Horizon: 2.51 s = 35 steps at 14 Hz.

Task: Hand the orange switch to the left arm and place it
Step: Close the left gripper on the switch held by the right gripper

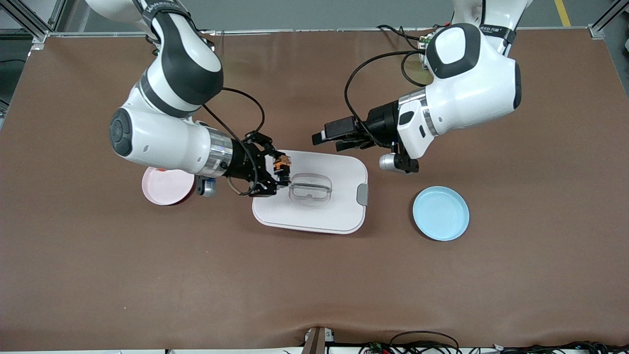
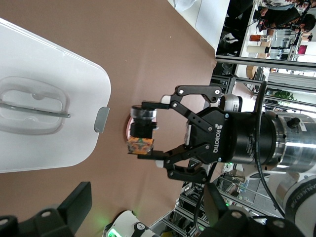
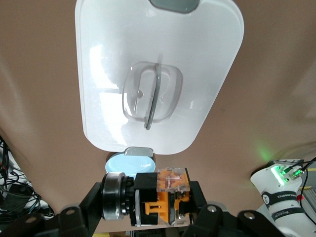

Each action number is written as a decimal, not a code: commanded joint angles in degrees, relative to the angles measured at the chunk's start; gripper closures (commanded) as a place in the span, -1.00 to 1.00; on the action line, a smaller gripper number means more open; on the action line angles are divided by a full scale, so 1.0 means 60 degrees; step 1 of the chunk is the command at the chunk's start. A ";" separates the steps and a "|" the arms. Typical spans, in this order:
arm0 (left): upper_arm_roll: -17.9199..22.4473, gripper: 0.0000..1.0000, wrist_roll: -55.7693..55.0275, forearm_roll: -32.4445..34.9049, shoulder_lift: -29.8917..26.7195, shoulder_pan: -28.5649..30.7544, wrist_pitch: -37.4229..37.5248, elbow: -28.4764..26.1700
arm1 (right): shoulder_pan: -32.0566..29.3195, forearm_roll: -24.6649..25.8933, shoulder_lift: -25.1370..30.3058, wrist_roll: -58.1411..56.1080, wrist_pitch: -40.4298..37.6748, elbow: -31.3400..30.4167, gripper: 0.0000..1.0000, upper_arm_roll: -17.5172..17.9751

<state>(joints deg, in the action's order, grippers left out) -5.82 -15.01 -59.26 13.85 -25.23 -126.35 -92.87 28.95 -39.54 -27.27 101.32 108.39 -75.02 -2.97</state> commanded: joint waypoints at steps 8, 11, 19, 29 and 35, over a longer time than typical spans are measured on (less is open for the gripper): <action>0.0018 -1.00 -0.0090 -0.0187 0.0371 -0.0686 -0.1047 0.0054 | 0.0654 -0.0119 -0.0539 0.1935 -0.0091 0.1854 1.00 -0.0091; 0.0018 -1.00 0.0055 -0.0157 0.0459 -0.0629 -0.1047 0.0025 | 0.0654 -0.0134 -0.0539 0.2054 -0.0120 0.1957 1.00 -0.0077; 0.0018 -0.96 0.0129 -0.0069 0.0445 -0.0423 -0.0959 0.0025 | 0.0698 -0.0134 -0.0539 0.2274 -0.0105 0.2250 1.00 -0.0062; 0.0047 1.00 0.0159 -0.0055 0.0460 -0.0511 -0.0974 0.0054 | 0.0771 -0.0134 -0.1080 0.2274 0.0275 0.2558 1.00 -0.0076; 0.0047 1.00 0.0144 -0.0040 0.0460 -0.0511 -0.0974 0.0069 | 0.0771 -0.0090 -0.1110 0.2099 0.0261 0.2558 -1.00 -0.0135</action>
<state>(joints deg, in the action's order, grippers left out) -5.33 -13.47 -59.10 16.86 -27.95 -132.17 -92.75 32.98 -39.58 -31.99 113.54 108.75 -62.49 -2.99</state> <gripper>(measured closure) 0.586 0.229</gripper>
